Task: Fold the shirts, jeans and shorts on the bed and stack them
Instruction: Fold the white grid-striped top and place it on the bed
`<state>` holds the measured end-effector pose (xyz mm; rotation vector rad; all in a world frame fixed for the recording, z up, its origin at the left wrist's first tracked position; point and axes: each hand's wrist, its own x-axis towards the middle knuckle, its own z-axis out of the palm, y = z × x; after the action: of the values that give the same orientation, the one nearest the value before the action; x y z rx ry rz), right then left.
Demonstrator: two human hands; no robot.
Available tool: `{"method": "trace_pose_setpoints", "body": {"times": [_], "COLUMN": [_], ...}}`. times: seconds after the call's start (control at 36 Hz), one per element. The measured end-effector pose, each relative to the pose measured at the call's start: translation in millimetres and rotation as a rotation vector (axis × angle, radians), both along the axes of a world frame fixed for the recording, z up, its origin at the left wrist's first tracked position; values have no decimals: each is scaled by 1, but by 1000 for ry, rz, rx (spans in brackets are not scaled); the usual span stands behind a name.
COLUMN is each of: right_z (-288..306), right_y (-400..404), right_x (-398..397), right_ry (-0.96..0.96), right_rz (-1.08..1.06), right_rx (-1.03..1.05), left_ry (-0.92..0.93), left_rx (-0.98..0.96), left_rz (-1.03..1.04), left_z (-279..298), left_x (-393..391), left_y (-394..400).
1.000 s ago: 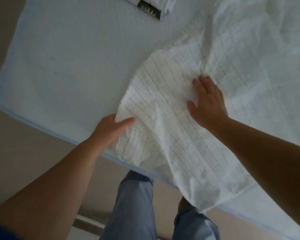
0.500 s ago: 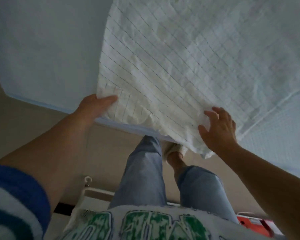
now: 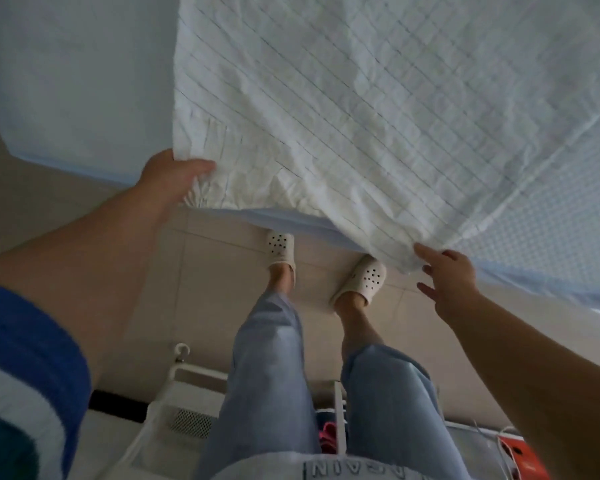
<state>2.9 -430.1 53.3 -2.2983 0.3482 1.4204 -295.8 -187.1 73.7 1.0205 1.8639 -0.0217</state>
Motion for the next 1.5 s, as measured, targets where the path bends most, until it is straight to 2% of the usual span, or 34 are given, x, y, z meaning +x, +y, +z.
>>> {"method": "trace_pose_setpoints", "body": {"times": [0.08,0.19,0.31,0.47,0.53,0.58,0.69,0.78,0.89,0.94,1.08,1.17,1.36,1.5], "right_z": [0,2,8,9,8,0,-6,-10,1,12,46,60,58,40], "right_y": [-3,-6,-12,-24,-26,-31,-33,-33,-22,-14,17,34,78,117], "right_x": [-10,-19,-21,-13,-16,-20,-27,-30,-34,-32,-8,18,114,206], "right_ry": [108,162,115,32,-27,-126,-167,-141,-199,-234,-277,-311,-365,-394], "right_rz": [-233,-413,-495,-674,-545,-356,-218,-103,21,69,189,278,398,288], "right_rx": [91,161,163,242,160,64,-1,-58,-138,-148,-80,-55,36,67], "left_ry": [-52,-137,-177,-208,-156,-23,186,276,422,374,118,34,32,116], "left_rx": [-50,-119,-16,-31,-11,23,46,52,198,246,172,146,218,283], "left_rz": [37,141,233,228,207,73,-190,-245,-332,-401,-661,-763,-915,-953], "left_z": [-5,-7,-4,0,-5,-14,-28,-27,-6,8,37,46,40,27], "left_x": [-7,-16,-21,-30,-34,-37,-38,-35,-19,-3,54,100,216,299], "left_y": [-4,-9,-10,-2,0,2,0,-1,-4,-5,3,16,67,107]}}
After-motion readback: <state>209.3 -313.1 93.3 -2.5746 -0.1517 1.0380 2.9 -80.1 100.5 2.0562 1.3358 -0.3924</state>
